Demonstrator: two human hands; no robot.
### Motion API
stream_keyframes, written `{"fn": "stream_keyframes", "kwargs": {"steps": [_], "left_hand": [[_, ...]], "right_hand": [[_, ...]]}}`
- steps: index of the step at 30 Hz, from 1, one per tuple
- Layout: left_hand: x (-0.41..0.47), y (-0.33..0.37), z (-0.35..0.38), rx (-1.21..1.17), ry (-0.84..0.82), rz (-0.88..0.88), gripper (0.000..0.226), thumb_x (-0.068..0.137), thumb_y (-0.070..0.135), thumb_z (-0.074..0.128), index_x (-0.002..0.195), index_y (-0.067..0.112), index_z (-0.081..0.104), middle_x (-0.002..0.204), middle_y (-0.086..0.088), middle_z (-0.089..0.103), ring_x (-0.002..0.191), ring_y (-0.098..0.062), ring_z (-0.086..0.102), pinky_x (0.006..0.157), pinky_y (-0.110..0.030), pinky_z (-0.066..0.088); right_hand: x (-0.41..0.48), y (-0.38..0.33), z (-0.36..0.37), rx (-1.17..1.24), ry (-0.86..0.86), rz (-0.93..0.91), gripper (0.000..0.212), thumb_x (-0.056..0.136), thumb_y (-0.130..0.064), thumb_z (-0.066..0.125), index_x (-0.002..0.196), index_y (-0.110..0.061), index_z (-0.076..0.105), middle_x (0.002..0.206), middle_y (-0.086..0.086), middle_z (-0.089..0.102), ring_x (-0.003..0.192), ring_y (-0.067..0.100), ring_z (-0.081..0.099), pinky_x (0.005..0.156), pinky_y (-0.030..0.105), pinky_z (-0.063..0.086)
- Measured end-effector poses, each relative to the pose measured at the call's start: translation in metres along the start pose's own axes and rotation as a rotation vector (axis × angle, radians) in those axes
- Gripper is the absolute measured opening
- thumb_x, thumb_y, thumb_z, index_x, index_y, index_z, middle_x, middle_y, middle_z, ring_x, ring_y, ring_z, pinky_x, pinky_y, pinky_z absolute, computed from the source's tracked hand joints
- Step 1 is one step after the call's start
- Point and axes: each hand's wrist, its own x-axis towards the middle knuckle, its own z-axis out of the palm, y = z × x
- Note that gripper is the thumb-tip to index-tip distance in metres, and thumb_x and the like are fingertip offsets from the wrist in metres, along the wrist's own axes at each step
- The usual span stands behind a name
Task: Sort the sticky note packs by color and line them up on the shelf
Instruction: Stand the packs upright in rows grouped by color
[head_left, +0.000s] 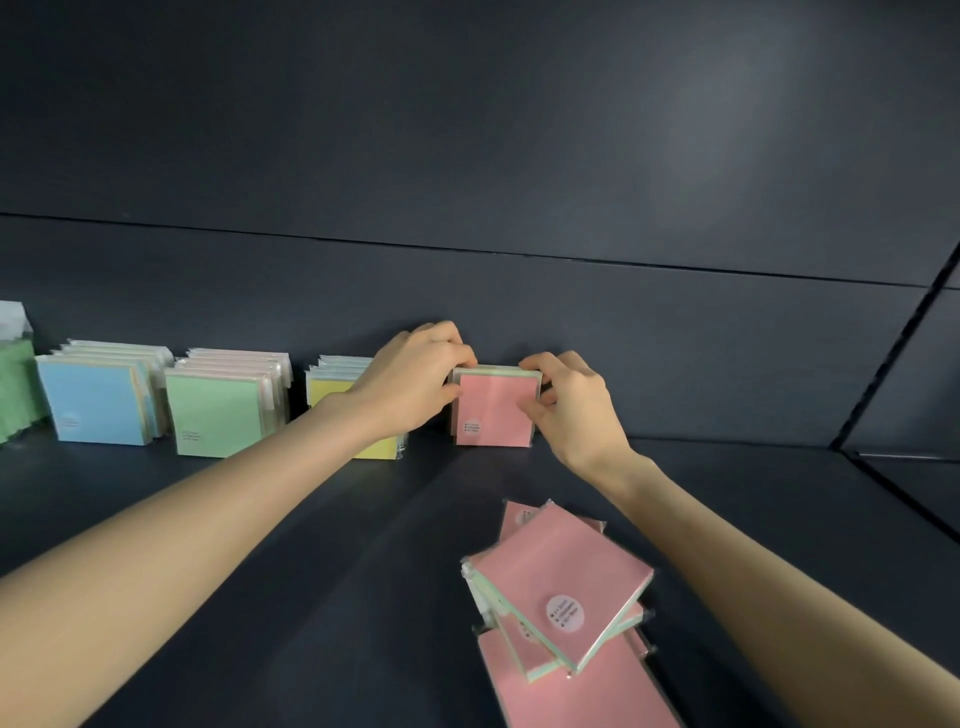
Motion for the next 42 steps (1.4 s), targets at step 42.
{"fn": "stream_keyframes", "kwargs": {"steps": [42], "left_hand": [[-0.089,0.060,-0.020,-0.472,0.012,-0.137,0.023,0.090,0.031,0.060,0.104,0.015,0.069,0.102,0.007,0.061,0.095,-0.009,0.060,0.075,-0.009,0.040]], "right_hand": [[-0.085,-0.031,-0.085,0.276,-0.380,0.166,0.026,0.079,-0.039,0.072,0.099,-0.026,0.062,0.099,-0.001,0.068,0.086,0.015,0.067,0.085,0.033,0.055]]}}
